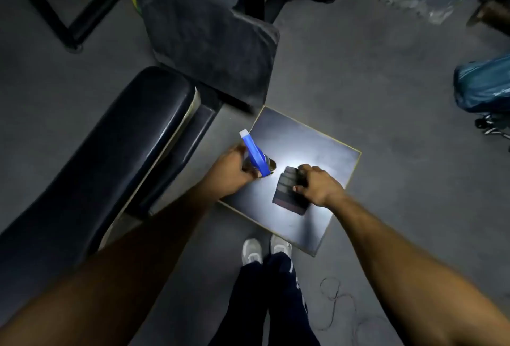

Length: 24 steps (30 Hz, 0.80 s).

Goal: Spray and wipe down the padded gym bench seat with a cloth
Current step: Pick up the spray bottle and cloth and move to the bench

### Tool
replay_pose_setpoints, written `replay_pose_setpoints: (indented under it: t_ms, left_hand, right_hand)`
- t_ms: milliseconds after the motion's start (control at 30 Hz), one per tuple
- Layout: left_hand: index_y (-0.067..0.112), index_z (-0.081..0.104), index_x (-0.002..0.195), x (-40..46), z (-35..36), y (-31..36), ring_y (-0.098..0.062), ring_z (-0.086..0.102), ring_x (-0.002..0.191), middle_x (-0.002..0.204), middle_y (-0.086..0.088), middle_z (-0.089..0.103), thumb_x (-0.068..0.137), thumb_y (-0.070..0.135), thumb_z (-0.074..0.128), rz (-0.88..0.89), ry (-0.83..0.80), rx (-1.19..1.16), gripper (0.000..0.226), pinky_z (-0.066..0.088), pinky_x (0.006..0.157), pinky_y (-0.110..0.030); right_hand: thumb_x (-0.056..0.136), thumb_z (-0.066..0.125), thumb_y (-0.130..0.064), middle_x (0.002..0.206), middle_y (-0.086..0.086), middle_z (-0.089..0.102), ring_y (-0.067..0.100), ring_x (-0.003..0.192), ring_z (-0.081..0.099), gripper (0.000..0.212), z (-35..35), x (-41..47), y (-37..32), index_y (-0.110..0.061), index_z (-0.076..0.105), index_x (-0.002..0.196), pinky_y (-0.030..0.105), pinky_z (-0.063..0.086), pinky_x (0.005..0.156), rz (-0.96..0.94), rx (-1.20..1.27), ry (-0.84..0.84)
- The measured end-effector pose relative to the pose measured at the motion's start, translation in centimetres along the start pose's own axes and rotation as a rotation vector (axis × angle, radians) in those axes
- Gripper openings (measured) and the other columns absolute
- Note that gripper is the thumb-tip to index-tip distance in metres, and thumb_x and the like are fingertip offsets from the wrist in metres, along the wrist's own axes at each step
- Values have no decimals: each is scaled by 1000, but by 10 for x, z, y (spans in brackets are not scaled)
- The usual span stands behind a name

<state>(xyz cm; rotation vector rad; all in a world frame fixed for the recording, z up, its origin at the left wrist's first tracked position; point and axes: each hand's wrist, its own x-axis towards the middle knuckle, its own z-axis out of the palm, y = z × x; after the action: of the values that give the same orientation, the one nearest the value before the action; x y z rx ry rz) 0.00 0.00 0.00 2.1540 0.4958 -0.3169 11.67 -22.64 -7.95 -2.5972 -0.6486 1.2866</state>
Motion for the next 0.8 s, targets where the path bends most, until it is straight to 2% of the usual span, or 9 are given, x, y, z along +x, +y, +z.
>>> replay_pose_setpoints:
  t_ms: [33, 100, 233, 367, 533, 600, 667, 767, 800]
  left_hand:
    - [12, 62, 123, 4, 4, -2, -11, 61, 105, 118, 2, 66, 84, 26, 77, 13, -3, -19, 44, 43, 90, -20]
    - [12, 66, 119, 7, 9, -3, -19, 66, 105, 112, -5, 71, 88, 29, 73, 35, 20, 17, 35, 49, 92, -28]
    - [4, 66, 121, 7, 16, -14, -30, 68, 104, 111, -14, 72, 90, 24, 71, 8, 49, 52, 37, 53, 95, -38]
    - [5, 67, 119, -1, 15, -16, -29, 70, 98, 106, -13, 74, 90, 25, 72, -10, 97, 47, 36, 56, 90, -39]
    - [16, 70, 110, -25, 0, -18, -25, 71, 96, 101, -5, 76, 88, 34, 73, -85, 92, 45, 29, 57, 85, -36]
    - [17, 71, 111, -43, -9, -22, -18, 69, 93, 101, -3, 76, 87, 34, 74, -124, 127, 28, 29, 52, 80, -27]
    - [15, 71, 114, -65, -20, -26, -17, 65, 93, 100, -7, 76, 87, 34, 73, -180, 191, 15, 32, 43, 71, -20]
    - [18, 70, 119, -102, -38, -39, -31, 70, 100, 103, -11, 76, 82, 51, 59, -272, 300, -8, 51, 53, 77, -32]
    - [19, 71, 120, -114, -44, -45, -31, 71, 101, 105, -10, 76, 82, 49, 60, -312, 315, -46, 50, 55, 80, -36]
  right_hand:
    - [95, 72, -39, 144, 13, 56, 36, 133, 55, 62, 3, 7, -1, -21, 46, 149, 45, 50, 105, -4, -10, 14]
    - [94, 72, -35, 145, 12, 53, 37, 134, 52, 64, 9, 16, -4, -23, 44, 150, 46, 50, 105, 11, -51, 57]
    - [95, 66, -22, 141, 14, 56, 38, 132, 51, 55, 24, 25, -12, -20, 46, 146, 48, 45, 106, 49, -202, 141]
    - [95, 61, -16, 132, 15, 62, 40, 123, 60, 41, 25, 28, -21, -18, 57, 136, 46, 48, 103, 53, -204, 88]
    - [94, 66, -19, 133, 14, 54, 41, 111, 65, 38, 11, 23, -37, -21, 63, 131, 40, 54, 94, 10, -137, 2]
    - [92, 66, -20, 125, 13, 62, 37, 101, 64, 25, 6, 18, -49, -21, 61, 117, 36, 48, 81, -8, -132, -25]
    - [90, 66, -21, 108, 11, 68, 36, 92, 62, 19, 2, 12, -65, -23, 52, 104, 34, 45, 76, -23, -96, -12]
    - [89, 67, -23, 98, 10, 69, 41, 95, 67, 19, -1, 4, -98, -20, 53, 102, 38, 52, 77, -56, -13, 40]
    - [89, 66, -21, 97, 11, 71, 41, 95, 68, 18, -1, 3, -110, -20, 54, 103, 38, 53, 77, -84, 11, 52]
